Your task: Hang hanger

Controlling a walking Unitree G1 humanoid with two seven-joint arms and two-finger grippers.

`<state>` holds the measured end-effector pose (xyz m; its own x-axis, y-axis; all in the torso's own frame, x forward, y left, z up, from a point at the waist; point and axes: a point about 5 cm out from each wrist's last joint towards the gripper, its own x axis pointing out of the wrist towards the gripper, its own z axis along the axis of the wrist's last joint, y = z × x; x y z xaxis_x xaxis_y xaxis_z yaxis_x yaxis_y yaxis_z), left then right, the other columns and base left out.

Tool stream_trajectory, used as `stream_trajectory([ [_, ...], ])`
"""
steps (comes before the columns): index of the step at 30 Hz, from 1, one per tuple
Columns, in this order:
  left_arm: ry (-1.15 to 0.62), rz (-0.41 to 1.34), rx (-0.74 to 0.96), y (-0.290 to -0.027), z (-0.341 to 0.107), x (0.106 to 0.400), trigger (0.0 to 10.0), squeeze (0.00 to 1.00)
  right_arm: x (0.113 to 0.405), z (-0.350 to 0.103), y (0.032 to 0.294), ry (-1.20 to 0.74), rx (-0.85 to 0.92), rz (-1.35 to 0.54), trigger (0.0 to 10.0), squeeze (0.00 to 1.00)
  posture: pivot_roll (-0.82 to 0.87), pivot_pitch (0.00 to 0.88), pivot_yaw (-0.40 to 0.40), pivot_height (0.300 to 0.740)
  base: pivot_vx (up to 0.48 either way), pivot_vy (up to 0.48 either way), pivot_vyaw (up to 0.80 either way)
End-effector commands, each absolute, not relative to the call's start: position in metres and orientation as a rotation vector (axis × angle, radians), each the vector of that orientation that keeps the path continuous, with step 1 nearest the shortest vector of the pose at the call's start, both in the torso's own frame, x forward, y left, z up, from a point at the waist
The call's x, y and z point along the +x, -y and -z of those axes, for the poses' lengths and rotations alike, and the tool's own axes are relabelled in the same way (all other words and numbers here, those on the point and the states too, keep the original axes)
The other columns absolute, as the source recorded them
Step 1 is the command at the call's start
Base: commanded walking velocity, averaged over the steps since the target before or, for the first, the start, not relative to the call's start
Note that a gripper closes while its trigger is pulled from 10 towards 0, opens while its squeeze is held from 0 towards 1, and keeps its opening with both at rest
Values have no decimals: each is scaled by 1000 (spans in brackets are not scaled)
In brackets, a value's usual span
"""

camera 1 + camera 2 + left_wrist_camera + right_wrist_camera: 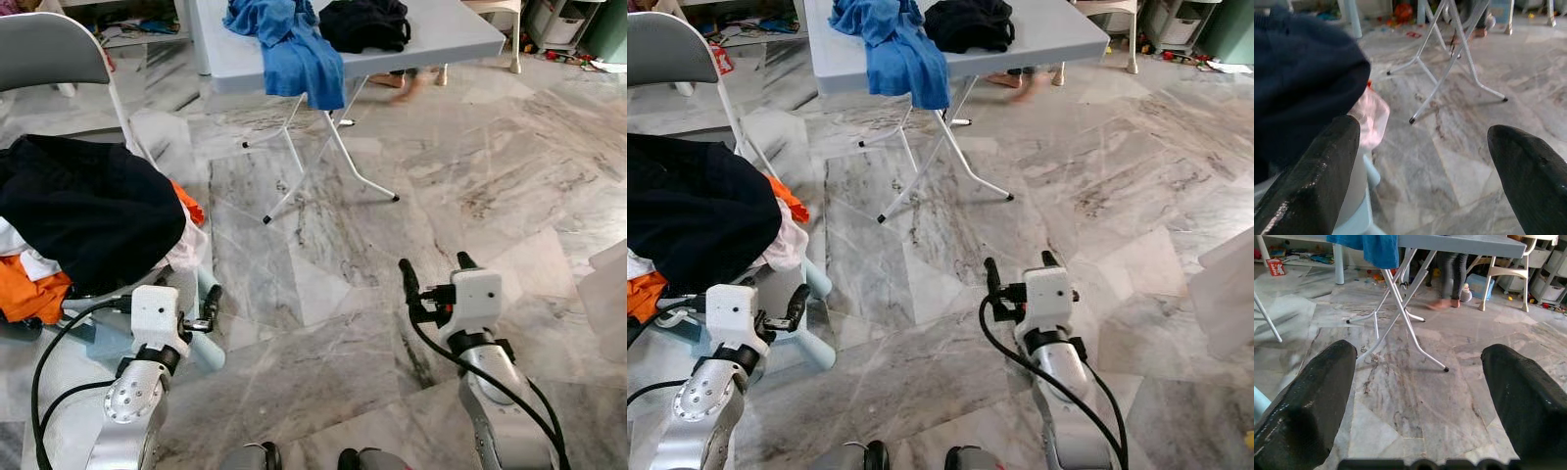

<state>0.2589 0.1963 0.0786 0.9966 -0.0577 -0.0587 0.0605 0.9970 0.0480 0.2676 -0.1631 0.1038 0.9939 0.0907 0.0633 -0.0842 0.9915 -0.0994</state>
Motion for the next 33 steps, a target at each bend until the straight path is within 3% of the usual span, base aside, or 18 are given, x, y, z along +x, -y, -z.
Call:
stream_trajectory([
  [1, -39, 74, 46, -194, -84, 261, 10000, 0, 265, -105, 162, 70, -92, -100, 10000, 0, -61, 185, -12, 740, 0, 0, 0],
  [9, -32, 116, 37, -189, -89, 268, 10000, 0, 269, -110, 147, 95, -87, -138, 10000, 0, -55, 191, 4, 740, 0, 0, 557],
  [17, -31, 138, 17, -182, -90, 266, 10000, 0, 268, -110, 140, 100, -97, -189, 10000, 0, -50, 197, -1, 740, 307, 0, 0],
  [26, -40, 149, 14, -181, -90, 263, 10000, 0, 271, -112, 135, 105, -87, -218, 10000, 0, -42, 203, -3, 740, 329, 0, 560],
  [33, -46, 164, 15, -177, -90, 265, 10000, 0, 271, -112, 130, 104, -95, -249, 10000, 0, -43, 202, -2, 740, 331, 0, 0],
])
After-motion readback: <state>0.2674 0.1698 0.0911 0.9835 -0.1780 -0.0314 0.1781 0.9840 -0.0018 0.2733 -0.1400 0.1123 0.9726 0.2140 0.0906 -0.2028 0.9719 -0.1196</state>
